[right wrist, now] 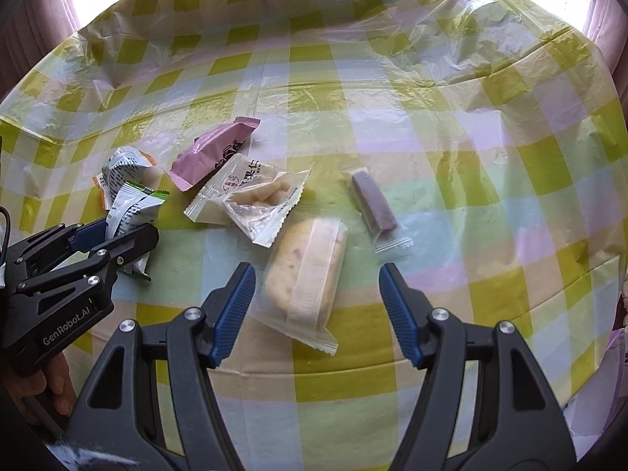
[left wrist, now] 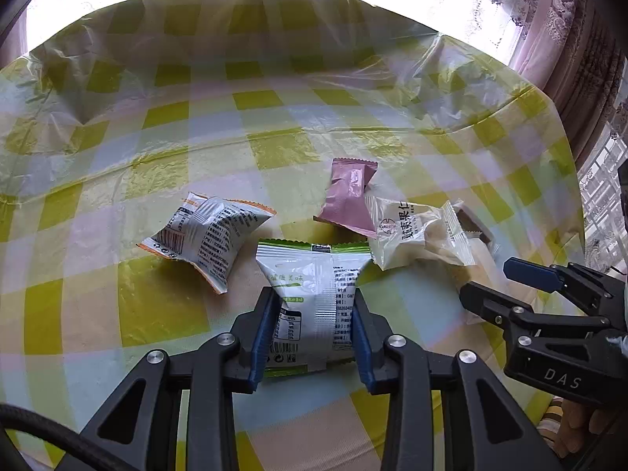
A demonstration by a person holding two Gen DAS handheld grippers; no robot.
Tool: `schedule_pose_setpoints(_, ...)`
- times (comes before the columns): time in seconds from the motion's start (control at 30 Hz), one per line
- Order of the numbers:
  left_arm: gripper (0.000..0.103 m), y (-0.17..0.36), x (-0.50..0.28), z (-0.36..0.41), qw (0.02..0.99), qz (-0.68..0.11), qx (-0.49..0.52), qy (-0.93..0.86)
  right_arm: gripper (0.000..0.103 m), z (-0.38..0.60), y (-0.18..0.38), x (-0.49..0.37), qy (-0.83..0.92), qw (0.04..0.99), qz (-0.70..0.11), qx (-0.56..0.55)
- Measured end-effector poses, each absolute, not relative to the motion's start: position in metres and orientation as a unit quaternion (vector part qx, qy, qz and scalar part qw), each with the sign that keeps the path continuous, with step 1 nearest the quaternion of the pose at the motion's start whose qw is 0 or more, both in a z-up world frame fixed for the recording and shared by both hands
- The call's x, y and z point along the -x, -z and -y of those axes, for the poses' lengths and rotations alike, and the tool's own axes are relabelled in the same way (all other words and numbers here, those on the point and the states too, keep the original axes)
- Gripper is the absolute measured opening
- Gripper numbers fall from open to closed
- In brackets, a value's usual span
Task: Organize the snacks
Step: 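Grasp the white-green chip bag with the left gripper while the right grasps the cake-slice pack, then carry both packs over the white box and open both grippers to drop them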
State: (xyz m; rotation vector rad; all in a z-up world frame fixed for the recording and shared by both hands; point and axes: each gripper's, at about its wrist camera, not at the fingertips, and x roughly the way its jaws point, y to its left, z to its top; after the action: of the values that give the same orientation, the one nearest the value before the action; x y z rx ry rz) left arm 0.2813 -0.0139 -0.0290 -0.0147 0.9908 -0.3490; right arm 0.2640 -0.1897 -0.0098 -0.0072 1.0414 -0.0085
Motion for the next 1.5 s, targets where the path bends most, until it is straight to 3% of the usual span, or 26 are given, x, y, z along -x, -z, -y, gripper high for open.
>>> schedule_pose_setpoints(0.13,0.036,0.028,-0.276,0.019,0.864,-0.484,-0.005,0.139,0.068,0.187,0.016,-0.268,0.003,0.864,-0.503,0.007)
schedule_pose_setpoints(0.2,0.035,0.027,-0.274,0.02,0.862,-0.49,-0.004,0.129,0.055,0.185,0.02,-0.268,0.002,0.861,-0.508,0.015)
schedule_pose_setpoints(0.4,0.035,0.026,-0.265,0.025,0.857,-0.502,-0.002,0.115,0.039,0.177,0.017,-0.266,-0.01,0.865,-0.5,0.029)
schedule_pose_setpoints(1.5,0.035,-0.02,-0.196,0.079,0.872,-0.476,-0.038,0.106,0.039,0.229,-0.02,-0.202,0.008,0.878,-0.478,0.0)
